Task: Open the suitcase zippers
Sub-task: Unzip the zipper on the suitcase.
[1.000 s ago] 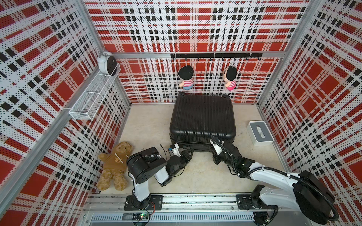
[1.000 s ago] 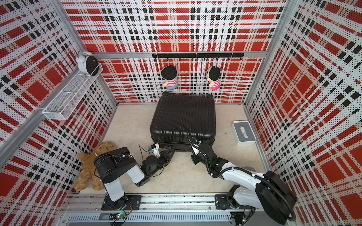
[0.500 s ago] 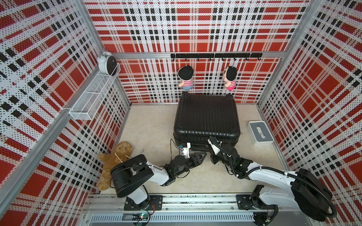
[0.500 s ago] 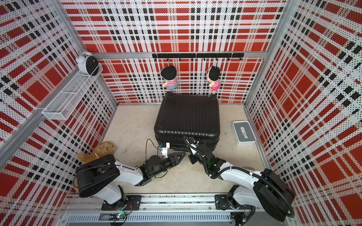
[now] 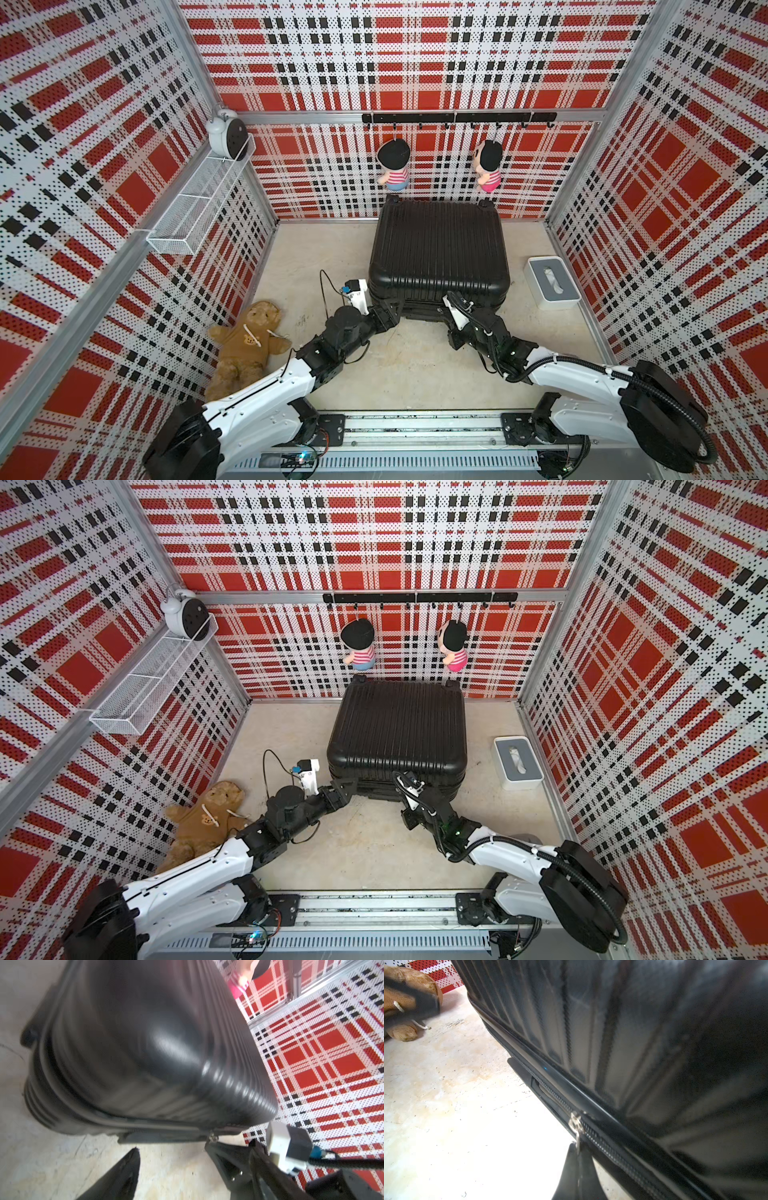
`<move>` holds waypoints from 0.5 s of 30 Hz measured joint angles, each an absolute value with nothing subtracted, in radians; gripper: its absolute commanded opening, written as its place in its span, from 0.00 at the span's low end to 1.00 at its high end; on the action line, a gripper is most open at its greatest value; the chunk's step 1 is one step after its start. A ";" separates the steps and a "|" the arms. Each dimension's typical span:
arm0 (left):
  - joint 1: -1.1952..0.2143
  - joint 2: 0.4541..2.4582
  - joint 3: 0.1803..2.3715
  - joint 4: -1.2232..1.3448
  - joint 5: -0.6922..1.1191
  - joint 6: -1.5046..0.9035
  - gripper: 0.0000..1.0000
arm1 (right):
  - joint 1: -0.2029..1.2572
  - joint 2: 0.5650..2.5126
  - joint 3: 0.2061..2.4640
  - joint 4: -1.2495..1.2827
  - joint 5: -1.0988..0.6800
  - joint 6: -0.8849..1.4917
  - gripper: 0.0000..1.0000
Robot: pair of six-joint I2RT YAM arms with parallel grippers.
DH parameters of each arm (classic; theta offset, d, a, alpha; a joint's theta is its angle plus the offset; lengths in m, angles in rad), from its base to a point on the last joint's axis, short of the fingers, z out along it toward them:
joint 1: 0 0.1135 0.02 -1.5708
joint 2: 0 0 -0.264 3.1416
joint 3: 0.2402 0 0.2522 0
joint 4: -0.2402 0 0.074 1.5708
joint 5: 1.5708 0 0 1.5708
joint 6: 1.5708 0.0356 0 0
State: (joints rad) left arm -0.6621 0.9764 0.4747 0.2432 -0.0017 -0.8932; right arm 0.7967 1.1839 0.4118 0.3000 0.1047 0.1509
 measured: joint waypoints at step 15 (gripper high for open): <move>-0.227 1.436 0.891 0.198 0.248 -0.759 0.76 | 0.798 1.177 0.398 0.311 0.110 0.155 0.00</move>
State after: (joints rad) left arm -0.2272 1.4364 0.8913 0.1978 0.2481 -0.7586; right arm 0.7982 1.1774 0.3981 0.3107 0.1101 0.1555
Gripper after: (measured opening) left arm 0.776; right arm 0.055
